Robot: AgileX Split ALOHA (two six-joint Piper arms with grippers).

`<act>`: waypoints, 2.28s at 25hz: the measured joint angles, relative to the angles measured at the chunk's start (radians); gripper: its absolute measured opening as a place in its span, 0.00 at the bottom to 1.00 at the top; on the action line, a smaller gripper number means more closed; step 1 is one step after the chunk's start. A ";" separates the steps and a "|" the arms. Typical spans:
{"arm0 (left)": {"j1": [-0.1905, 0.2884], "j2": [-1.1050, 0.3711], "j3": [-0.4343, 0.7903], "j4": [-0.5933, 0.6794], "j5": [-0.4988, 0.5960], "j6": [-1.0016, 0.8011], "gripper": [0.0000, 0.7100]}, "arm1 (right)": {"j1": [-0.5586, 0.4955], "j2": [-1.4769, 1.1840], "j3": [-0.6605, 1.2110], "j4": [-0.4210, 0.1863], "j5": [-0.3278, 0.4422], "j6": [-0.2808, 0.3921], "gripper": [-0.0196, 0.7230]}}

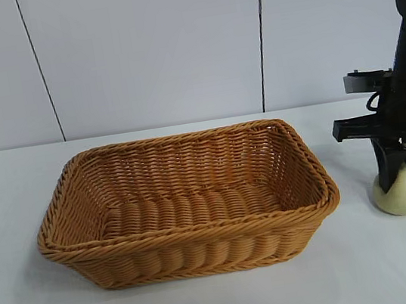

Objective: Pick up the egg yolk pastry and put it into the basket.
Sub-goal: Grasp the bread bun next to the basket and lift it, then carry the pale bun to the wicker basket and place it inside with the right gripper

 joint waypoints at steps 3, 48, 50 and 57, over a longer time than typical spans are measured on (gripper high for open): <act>0.000 0.000 0.000 0.000 0.000 0.000 0.95 | 0.000 -0.022 -0.001 0.000 0.024 0.000 0.23; 0.000 0.000 0.000 0.000 0.000 0.000 0.95 | 0.555 0.064 -0.313 0.018 -0.030 0.111 0.26; 0.000 0.000 0.000 0.000 0.000 0.000 0.95 | 0.555 0.072 -0.313 0.015 -0.034 0.111 0.33; 0.000 0.000 0.000 0.000 0.000 0.000 0.95 | 0.555 0.072 -0.396 -0.004 0.065 0.112 0.92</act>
